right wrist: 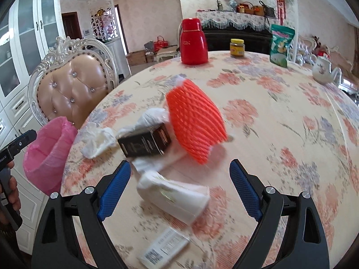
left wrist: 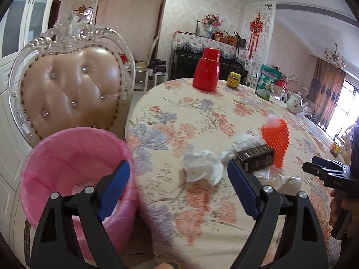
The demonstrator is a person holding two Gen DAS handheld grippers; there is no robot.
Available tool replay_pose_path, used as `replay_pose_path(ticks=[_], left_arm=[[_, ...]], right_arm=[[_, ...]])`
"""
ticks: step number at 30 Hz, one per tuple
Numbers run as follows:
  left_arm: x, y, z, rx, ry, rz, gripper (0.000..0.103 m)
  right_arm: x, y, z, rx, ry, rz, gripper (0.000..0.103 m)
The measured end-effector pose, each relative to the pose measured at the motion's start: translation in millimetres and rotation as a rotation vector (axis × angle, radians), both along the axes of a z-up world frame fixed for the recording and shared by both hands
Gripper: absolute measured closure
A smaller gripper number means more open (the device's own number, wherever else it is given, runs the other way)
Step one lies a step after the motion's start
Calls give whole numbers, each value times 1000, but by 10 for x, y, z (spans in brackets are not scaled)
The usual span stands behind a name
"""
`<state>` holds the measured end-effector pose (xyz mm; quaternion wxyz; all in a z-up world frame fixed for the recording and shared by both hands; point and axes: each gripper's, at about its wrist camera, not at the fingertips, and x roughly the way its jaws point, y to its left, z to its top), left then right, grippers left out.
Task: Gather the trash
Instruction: 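Move both tools back over the table, then grasp the white card with the right tool while the left tool grasps the crumpled tissue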
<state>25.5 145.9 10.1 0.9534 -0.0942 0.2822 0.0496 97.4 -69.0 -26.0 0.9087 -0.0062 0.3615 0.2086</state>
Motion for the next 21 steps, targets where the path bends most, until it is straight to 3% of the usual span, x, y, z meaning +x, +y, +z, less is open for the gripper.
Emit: replay_pose_path(ticks=[8, 16, 21], left_arm=[[93, -253, -36, 2, 6, -42, 17], [140, -402, -82, -9, 6, -75, 17], [174, -439, -114, -12, 5, -82, 17]], right_arm=[[-142, -165, -166, -5, 54, -19, 19], [-341, -65, -347, -54, 112, -14, 19], [-432, 17, -471, -82, 147, -21, 29]])
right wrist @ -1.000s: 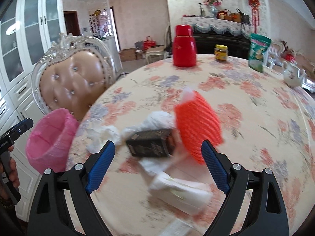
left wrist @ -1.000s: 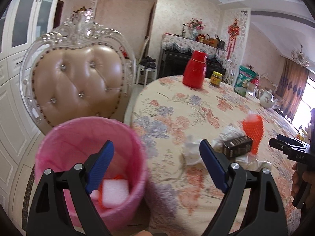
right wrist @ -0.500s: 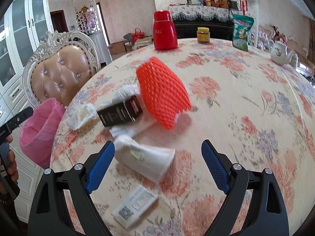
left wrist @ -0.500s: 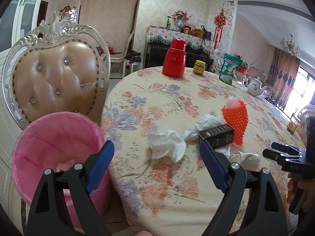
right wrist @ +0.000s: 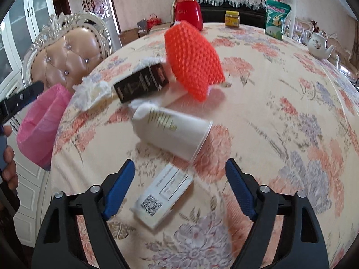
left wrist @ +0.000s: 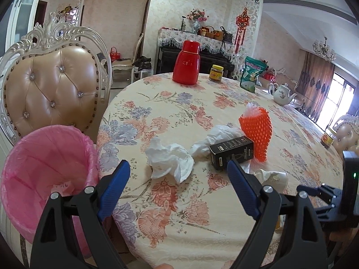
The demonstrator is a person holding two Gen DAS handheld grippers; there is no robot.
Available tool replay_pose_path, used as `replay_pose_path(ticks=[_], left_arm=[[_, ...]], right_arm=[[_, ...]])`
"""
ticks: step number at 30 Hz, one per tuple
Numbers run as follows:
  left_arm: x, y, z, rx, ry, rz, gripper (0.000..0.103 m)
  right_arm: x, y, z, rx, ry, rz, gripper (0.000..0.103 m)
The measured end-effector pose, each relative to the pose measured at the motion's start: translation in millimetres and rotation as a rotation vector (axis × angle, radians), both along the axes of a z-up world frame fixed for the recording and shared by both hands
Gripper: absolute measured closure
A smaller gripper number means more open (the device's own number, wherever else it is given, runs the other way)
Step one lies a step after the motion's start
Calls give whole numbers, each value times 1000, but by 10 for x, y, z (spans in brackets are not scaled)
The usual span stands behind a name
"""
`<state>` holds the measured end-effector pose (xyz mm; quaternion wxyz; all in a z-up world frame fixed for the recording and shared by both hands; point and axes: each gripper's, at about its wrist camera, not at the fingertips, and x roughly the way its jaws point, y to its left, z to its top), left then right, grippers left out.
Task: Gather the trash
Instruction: 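Grasp the white card with the right tool while the left tool grasps the crumpled tissue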
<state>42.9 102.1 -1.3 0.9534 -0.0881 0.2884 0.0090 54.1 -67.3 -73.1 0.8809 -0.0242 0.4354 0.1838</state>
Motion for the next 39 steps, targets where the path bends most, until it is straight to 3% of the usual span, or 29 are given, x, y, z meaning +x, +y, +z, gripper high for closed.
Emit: replay_pose_path(ticks=[7, 12, 20, 24, 30, 36, 39], left_arm=[[20, 22, -64, -15, 6, -2, 17], [32, 33, -113, -22, 15, -9, 17], [88, 15, -185, -30, 31, -18, 17], [107, -10, -201, -34, 31, -25, 17], [157, -11, -228, -28, 42, -28, 17], [295, -29, -327, -20, 82, -34, 18], [375, -36, -366, -16, 97, -36, 25]], right_arm=[[-98, 69, -133, -38, 45, -18, 41], [-144, 126, -138, -37, 60, 7, 58], [-146, 128, -131, -26, 69, 18, 59], [-140, 122, -161, -19, 76, 6, 55], [-133, 150, -157, -19, 78, 39, 71], [-128, 84, -103, -14, 58, 54, 72], [-130, 33, -45, 1, 38, 51, 72]])
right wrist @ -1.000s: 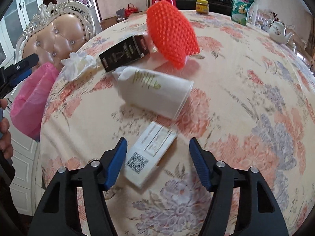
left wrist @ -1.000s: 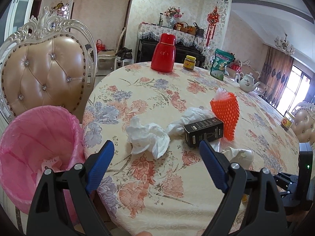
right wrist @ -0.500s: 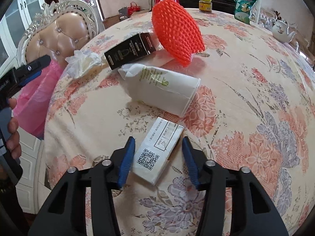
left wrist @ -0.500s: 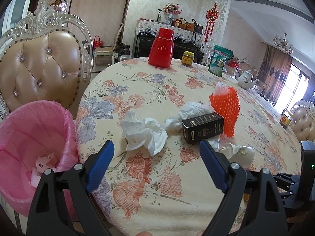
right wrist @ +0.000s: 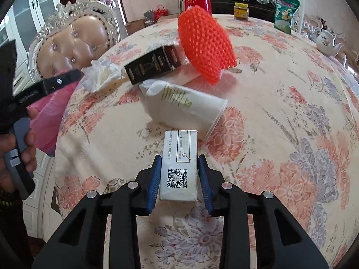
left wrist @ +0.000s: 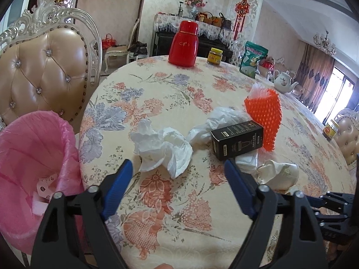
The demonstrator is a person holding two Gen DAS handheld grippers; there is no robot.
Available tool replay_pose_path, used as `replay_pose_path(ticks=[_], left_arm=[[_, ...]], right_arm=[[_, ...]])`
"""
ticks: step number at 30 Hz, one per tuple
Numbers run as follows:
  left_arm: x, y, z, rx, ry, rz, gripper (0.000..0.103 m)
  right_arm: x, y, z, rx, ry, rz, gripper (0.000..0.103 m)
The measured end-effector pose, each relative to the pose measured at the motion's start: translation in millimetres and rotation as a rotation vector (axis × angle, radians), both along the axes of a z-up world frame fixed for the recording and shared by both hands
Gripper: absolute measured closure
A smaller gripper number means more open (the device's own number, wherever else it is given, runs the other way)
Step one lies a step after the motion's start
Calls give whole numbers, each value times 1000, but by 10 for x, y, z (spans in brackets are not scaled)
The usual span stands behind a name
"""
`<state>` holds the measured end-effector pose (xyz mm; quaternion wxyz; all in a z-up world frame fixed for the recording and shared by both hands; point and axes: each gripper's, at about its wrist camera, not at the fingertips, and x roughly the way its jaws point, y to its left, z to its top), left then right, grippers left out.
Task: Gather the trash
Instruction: 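Grasp the white card with the right tool while the left tool grasps the crumpled tissue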
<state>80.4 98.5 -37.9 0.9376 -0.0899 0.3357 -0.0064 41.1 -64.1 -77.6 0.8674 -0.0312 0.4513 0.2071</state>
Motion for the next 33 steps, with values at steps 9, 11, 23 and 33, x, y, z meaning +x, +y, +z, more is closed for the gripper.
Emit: replay_pose_path(ticks=[9, 11, 23, 33], left_arm=[[292, 26, -130, 8, 66, 7, 26], [374, 27, -164, 31, 92, 21, 26], [684, -133, -363, 203, 193, 24, 40], [605, -69, -288, 145, 148, -24, 86]], right_arm=[[36, -147, 203, 34, -48, -14, 72], [45, -178, 261, 40, -63, -16, 72], [116, -242, 346, 57, -81, -23, 72], [147, -233, 391, 63, -97, -25, 72]])
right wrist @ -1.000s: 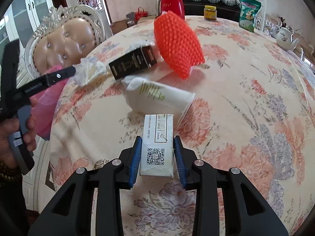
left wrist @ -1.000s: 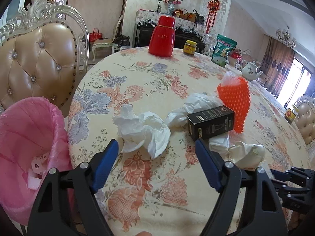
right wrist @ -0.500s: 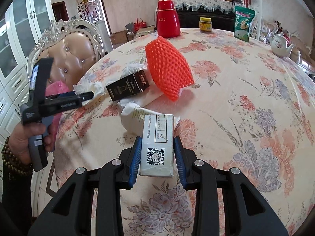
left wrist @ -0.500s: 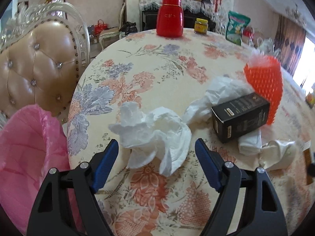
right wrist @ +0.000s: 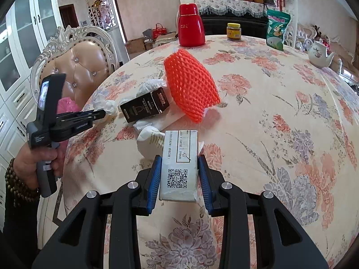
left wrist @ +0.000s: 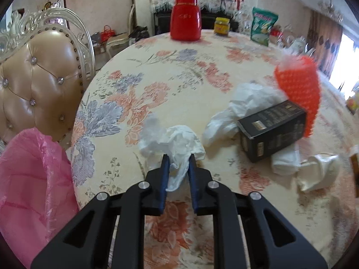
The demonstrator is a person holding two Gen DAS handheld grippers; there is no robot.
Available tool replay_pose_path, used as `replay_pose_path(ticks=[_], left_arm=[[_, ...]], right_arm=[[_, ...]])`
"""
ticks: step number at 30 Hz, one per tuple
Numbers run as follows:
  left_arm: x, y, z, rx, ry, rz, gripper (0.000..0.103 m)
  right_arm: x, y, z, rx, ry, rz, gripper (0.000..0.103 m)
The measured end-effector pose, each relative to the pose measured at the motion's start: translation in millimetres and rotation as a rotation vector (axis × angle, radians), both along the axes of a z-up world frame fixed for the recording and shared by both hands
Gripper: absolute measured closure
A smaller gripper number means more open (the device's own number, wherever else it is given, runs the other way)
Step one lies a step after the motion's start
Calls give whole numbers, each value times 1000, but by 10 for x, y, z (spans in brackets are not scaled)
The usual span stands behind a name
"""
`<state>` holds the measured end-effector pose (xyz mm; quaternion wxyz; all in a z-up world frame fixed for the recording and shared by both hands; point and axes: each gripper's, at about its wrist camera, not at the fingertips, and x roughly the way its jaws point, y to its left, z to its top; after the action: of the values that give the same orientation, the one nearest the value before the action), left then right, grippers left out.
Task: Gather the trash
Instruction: 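Grasp the white card with the right tool while the left tool grasps the crumpled tissue, then carry card and tissue over the pink wastebasket and open both tools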
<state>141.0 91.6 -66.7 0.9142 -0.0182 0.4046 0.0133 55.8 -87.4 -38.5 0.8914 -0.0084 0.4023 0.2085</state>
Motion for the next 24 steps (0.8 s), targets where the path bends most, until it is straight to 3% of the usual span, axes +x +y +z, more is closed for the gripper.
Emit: replay_pose_path(ticks=[11, 24], left_arm=[[-548, 65, 352, -100, -137, -35, 86], [-956, 438, 738, -73, -235, 76, 86]], right_arm=[[72, 49, 90, 22, -28, 4, 72], [214, 351, 322, 19, -89, 49, 72]])
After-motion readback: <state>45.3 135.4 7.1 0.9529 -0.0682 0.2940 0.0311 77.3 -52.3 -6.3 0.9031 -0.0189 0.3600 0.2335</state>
